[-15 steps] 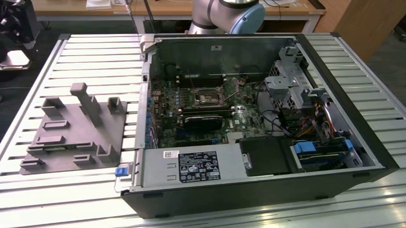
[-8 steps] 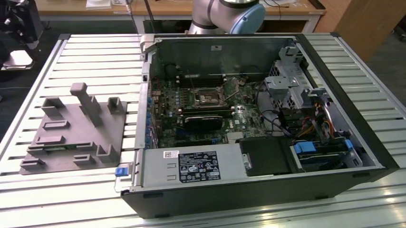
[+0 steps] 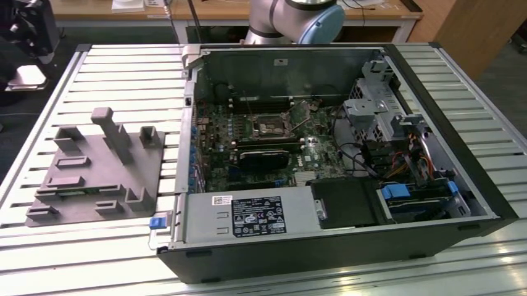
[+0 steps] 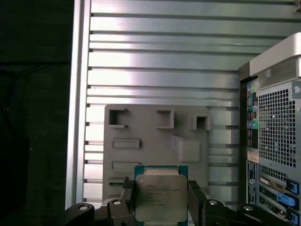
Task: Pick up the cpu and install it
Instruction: 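Pick up the cpu and move it towards the insertion slot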
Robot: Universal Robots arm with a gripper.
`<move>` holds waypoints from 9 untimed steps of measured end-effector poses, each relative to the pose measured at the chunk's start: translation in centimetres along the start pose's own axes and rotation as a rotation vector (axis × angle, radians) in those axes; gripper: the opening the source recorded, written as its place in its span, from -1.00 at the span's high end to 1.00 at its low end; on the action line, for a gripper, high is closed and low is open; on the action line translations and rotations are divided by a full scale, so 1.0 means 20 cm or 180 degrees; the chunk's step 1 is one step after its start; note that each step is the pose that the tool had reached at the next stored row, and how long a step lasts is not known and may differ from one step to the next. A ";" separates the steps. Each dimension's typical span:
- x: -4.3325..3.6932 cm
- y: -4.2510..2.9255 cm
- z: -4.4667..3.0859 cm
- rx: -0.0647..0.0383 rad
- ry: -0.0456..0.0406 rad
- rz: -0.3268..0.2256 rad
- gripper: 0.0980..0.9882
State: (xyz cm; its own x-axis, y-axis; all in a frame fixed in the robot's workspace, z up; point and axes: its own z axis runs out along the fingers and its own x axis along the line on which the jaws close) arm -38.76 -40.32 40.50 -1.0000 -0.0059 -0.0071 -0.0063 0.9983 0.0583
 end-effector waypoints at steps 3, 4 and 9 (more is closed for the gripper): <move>-0.007 0.000 0.000 0.0000 0.0000 0.0000 0.01; -0.009 0.000 0.000 0.0000 0.0000 0.0000 0.01; -0.020 0.000 0.000 0.0000 0.0000 0.0000 0.01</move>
State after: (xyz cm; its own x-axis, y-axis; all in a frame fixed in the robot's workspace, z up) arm -38.35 -40.32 40.50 -1.0000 -0.0059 -0.0071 -0.0063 0.9983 0.0583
